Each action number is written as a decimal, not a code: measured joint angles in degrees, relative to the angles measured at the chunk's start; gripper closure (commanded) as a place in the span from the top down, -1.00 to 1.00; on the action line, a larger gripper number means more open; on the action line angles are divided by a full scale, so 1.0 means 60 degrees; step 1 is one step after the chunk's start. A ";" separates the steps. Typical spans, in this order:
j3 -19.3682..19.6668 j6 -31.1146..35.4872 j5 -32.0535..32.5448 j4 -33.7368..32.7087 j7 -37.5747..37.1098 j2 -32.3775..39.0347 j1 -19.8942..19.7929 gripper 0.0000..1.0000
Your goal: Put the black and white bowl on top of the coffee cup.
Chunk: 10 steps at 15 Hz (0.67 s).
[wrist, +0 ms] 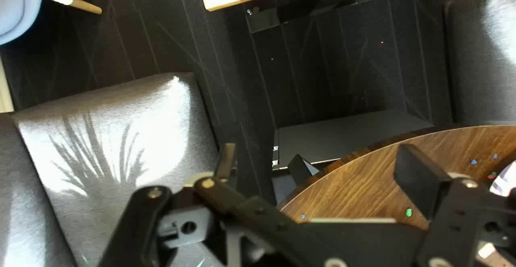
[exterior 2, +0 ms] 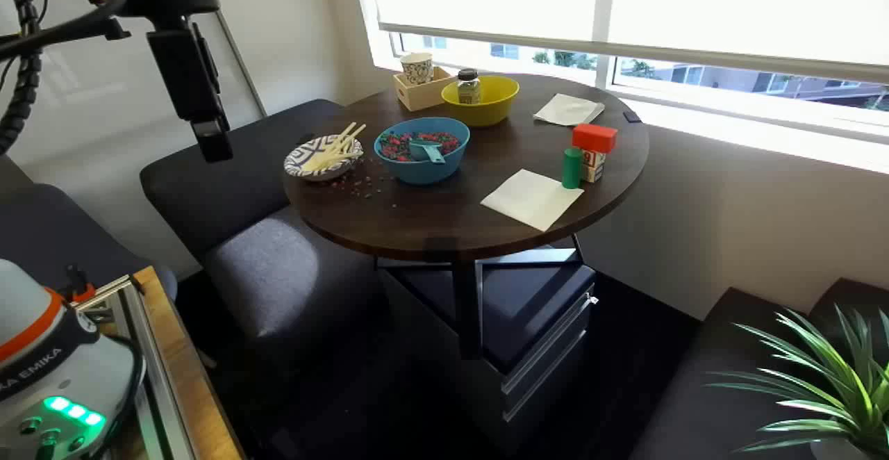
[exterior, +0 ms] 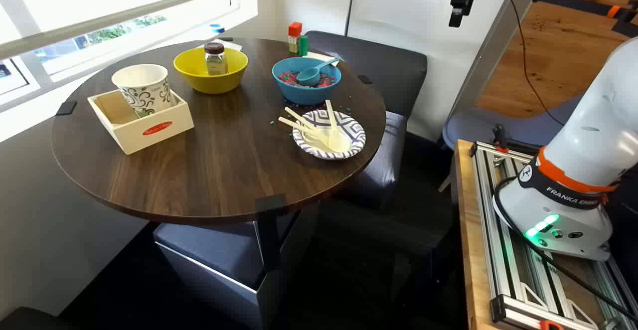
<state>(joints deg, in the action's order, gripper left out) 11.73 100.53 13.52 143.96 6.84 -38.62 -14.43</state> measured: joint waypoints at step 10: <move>0.0097 0.0007 -0.0484 -0.0003 0.0000 0.0110 0.0119 1.00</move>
<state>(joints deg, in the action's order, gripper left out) 12.31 100.58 10.61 143.94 6.84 -37.97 -13.71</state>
